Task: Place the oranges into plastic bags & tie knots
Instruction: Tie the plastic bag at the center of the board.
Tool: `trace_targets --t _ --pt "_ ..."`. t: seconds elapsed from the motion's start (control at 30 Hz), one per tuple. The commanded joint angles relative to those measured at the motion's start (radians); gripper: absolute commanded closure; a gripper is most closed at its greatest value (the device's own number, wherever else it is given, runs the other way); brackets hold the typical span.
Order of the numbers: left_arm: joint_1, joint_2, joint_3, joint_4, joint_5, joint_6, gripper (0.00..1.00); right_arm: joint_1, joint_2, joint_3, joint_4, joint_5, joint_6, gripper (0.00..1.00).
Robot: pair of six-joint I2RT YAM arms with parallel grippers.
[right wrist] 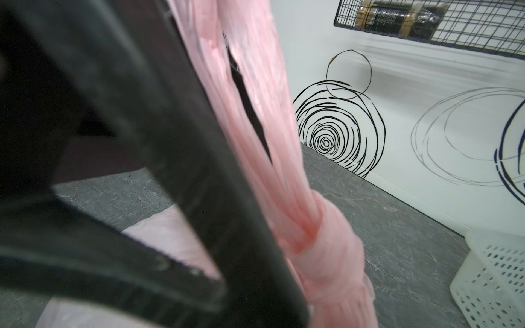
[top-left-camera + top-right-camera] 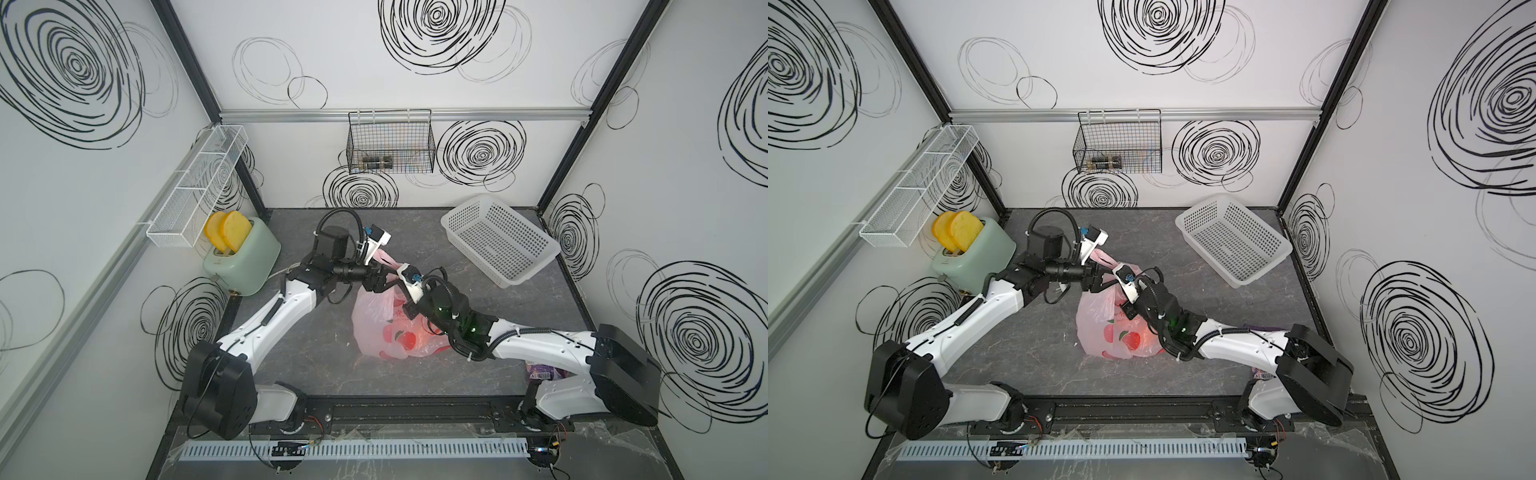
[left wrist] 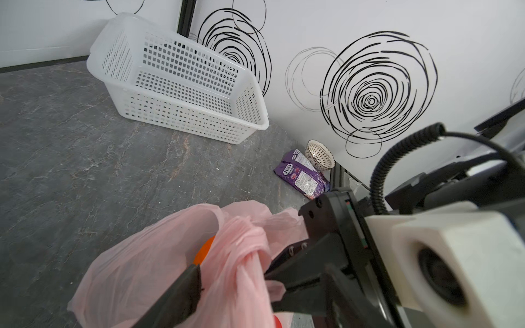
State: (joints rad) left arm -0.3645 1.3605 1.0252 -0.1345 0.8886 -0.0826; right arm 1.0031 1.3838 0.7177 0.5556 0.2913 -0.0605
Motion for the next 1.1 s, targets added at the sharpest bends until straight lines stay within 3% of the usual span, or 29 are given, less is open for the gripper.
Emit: trace_targets --t 0.0,0.07,0.23,0.33,0.5,0.67,0.73,1.07 --pt "-0.004 0.015 0.026 0.025 -0.023 0.024 0.34 0.005 -0.008 -0.015 0.046 -0.010 -0.002 1.00" --pt "-0.011 0.019 0.026 0.038 -0.028 0.016 0.40 0.005 -0.007 -0.017 0.049 -0.016 -0.001 1.00" --pt "-0.024 0.034 0.026 0.062 -0.059 -0.009 0.80 0.005 -0.013 -0.013 0.032 -0.021 0.010 1.00" --pt "-0.024 0.036 0.021 0.070 -0.081 -0.019 0.93 0.004 -0.039 -0.022 0.004 -0.027 0.024 0.92" --pt "-0.023 0.038 0.021 0.078 -0.078 -0.023 1.00 0.000 -0.137 -0.027 -0.163 -0.072 0.074 0.70" --pt "-0.023 0.033 0.019 0.074 -0.071 -0.013 1.00 -0.043 -0.272 -0.001 -0.390 -0.191 0.110 0.54" --pt "-0.024 0.031 0.018 0.075 -0.069 -0.008 1.00 -0.105 -0.293 0.019 -0.435 -0.296 0.117 0.48" --pt "-0.032 0.022 0.012 0.064 -0.057 0.005 1.00 -0.375 -0.203 0.240 -0.623 -0.775 -0.012 0.39"
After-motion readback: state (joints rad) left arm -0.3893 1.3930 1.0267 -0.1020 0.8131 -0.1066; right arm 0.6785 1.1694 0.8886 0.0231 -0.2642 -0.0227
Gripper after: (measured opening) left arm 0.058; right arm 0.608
